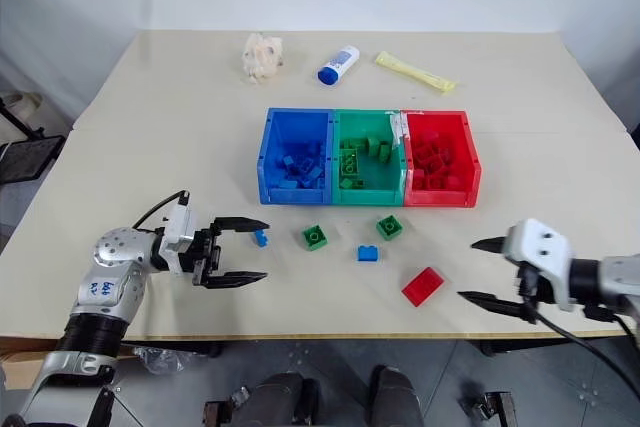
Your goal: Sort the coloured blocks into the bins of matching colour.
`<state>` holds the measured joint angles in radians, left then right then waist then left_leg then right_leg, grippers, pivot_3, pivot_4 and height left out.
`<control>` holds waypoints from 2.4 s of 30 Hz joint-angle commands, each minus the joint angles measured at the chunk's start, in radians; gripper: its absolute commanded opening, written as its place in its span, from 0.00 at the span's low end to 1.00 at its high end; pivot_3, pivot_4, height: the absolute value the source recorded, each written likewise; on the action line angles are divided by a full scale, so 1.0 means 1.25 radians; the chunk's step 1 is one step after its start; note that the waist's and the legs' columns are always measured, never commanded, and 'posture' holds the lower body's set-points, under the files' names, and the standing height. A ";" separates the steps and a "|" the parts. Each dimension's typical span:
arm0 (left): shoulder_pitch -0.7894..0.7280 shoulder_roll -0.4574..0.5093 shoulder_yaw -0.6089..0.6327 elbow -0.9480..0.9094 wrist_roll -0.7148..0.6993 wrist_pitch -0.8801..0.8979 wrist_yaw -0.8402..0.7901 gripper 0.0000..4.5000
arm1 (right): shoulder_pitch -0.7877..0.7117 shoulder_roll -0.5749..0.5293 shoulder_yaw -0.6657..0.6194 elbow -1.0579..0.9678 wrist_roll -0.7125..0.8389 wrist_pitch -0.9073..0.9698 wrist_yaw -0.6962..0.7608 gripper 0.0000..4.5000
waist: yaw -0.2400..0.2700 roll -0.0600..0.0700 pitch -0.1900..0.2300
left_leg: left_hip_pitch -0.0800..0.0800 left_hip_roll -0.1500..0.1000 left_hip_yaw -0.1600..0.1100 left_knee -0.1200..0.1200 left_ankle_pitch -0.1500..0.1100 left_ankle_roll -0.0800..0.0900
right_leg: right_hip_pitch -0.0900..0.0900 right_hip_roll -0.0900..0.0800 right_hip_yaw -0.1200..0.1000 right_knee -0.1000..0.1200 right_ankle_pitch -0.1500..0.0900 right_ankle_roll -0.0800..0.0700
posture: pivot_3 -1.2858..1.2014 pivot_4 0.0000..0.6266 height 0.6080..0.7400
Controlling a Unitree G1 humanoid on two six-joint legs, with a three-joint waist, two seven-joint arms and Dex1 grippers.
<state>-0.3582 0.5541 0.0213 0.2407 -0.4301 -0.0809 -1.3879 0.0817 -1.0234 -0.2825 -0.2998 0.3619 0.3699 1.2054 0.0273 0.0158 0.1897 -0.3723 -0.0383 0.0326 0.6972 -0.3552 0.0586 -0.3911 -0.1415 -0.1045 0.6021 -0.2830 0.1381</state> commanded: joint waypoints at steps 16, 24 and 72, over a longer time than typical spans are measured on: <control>0.206 0.052 0.048 -0.299 -0.074 0.131 0.093 1.00 | -0.111 0.033 0.218 0.067 -0.095 -0.032 -0.050 0.78 | -0.003 0.000 0.000 | 0.001 0.000 0.000 0.000 0.000 0.000 | 0.001 -0.001 0.000 -0.001 0.000 0.000 | 0.52 0.24 1.00; 0.213 0.048 0.043 -0.308 -0.075 0.134 0.106 1.00 | -0.096 0.039 0.205 0.053 -0.083 -0.027 -0.062 0.16 | -0.002 0.000 0.000 | 0.001 0.000 0.000 0.000 0.000 0.000 | 0.001 0.000 0.000 -0.001 0.000 0.000 | 0.52 0.24 1.00; 0.226 0.052 0.064 -0.280 -0.068 0.091 0.139 1.00 | -0.453 0.124 0.438 0.317 -0.155 -0.285 0.242 0.32 | -0.005 0.000 0.000 | 0.001 0.000 0.001 0.000 0.000 0.000 | 0.000 0.001 -0.003 -0.001 0.000 0.000 | 0.52 0.24 1.00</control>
<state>-0.0739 0.6104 0.0809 -0.0919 -0.5024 0.0456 -1.2135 -0.5068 -0.8616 0.2890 0.1281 0.1423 -0.0090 1.5031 0.0214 0.0153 0.1898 -0.3716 -0.0380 0.0336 0.6972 -0.3555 0.0582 -0.3908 -0.1402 -0.1080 0.6011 -0.2831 0.1379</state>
